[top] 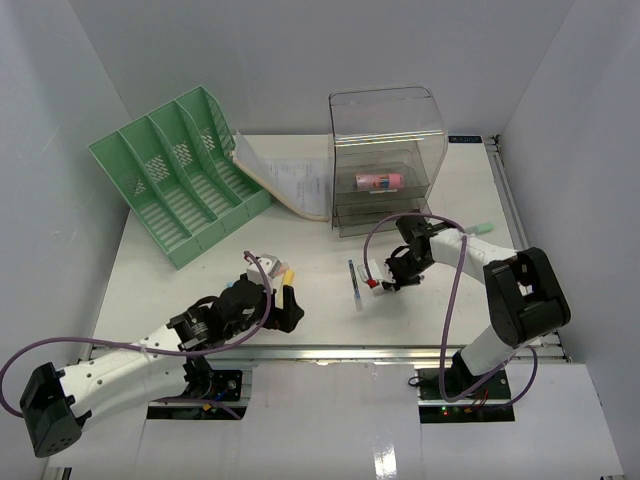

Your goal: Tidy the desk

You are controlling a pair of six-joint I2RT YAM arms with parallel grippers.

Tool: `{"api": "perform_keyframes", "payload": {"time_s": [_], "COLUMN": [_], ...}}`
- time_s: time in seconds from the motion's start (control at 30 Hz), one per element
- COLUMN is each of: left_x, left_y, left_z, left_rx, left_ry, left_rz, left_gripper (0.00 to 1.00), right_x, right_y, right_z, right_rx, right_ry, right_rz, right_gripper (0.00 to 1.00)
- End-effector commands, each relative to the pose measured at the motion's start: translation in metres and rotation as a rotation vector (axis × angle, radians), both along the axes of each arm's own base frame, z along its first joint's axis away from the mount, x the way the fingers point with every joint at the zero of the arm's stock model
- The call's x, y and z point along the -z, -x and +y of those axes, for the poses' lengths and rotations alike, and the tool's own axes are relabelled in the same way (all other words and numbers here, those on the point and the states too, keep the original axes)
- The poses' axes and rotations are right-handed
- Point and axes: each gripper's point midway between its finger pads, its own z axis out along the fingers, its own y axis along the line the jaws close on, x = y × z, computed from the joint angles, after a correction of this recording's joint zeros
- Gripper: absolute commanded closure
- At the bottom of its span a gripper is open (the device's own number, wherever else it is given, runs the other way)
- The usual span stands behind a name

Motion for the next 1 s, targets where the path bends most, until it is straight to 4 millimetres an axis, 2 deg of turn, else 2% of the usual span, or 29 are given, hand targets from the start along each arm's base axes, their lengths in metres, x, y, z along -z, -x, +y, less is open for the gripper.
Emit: {"api": "perform_keyframes", "payload": {"time_s": [0.0, 0.13, 0.2, 0.3, 0.43, 0.67, 0.77, 0.97], "left_x": [-0.008, -0.012, -0.006, -0.007, -0.009, 0.000, 0.007, 0.008], "left_y": [-0.001, -0.004, -0.005, -0.007, -0.010, -0.018, -0.022, -0.038], "left_z": [-0.018, -0.036, -0.045, -0.056, -0.068, -0.080, -0.088, -0.107], "left_rx": [0.022, 0.037, 0.038, 0.028, -0.010, -0.085, -0.102, -0.143], "left_ry": [0.094, 0.141, 0.145, 0.201, 0.315, 0.374, 0.355, 0.338], "left_rz": [0.014, 0.045, 0.078, 0.112, 0.152, 0.224, 0.256, 0.291], "left_gripper": [0.02, 0.03, 0.04, 0.05, 0.07, 0.09, 0.09, 0.11], "right_x": [-0.022, -0.076, -0.101, -0.139, -0.170, -0.182, -0.181, -0.166], "right_y": [-0.009, -0.026, -0.039, -0.068, -0.109, -0.150, -0.157, -0.166], "right_z": [-0.004, 0.014, 0.022, 0.031, 0.038, 0.054, 0.059, 0.064], "right_rx": [0.096, 0.166, 0.189, 0.236, 0.301, 0.310, 0.297, 0.266], "right_ry": [0.003, -0.122, -0.172, -0.241, -0.272, -0.265, -0.259, -0.213], "right_rz": [-0.058, -0.137, -0.193, -0.313, -0.439, -0.528, -0.539, -0.564], "right_gripper": [0.92, 0.92, 0.92, 0.92, 0.92, 0.92, 0.92, 0.88]}}
